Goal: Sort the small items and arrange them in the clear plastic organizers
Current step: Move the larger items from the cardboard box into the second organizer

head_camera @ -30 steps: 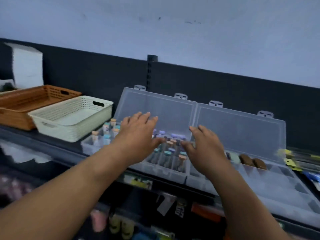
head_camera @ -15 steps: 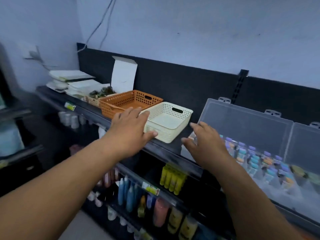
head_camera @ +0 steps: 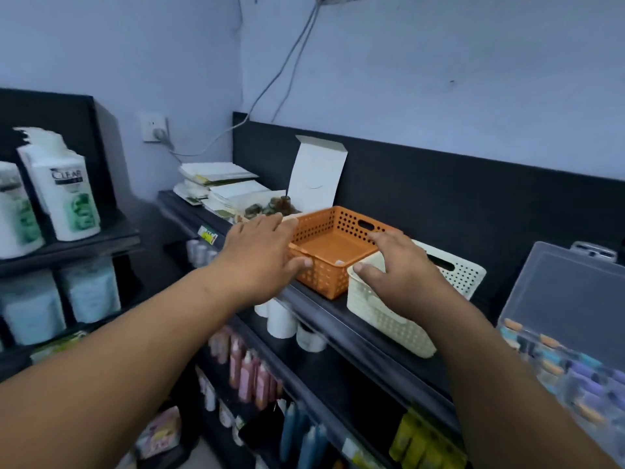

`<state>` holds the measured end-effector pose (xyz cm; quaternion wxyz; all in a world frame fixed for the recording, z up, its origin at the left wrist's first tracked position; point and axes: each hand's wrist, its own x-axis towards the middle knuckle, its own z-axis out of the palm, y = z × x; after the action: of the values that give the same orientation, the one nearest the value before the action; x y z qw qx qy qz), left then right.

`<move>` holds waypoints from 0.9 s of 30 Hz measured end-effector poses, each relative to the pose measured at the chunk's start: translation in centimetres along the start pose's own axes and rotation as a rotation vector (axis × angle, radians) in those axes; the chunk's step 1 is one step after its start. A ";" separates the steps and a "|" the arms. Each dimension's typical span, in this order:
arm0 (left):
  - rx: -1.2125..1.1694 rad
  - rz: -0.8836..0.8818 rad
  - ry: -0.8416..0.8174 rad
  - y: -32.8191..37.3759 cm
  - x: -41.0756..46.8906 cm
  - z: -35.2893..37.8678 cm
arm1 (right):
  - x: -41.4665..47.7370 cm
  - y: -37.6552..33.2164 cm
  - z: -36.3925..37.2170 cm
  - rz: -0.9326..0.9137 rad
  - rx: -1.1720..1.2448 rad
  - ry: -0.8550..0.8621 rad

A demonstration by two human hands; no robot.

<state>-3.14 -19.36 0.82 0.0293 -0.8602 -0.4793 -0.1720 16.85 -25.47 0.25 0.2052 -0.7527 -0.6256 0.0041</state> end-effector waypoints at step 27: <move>-0.120 0.180 -0.084 -15.3 29.2 7.8 | 28.9 -4.8 7.1 0.060 -0.117 -0.123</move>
<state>0.26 14.35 1.21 -0.0270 -0.9063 -0.3899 -0.1607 16.75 4.56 2.50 0.1216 -0.7803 -0.6132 0.0200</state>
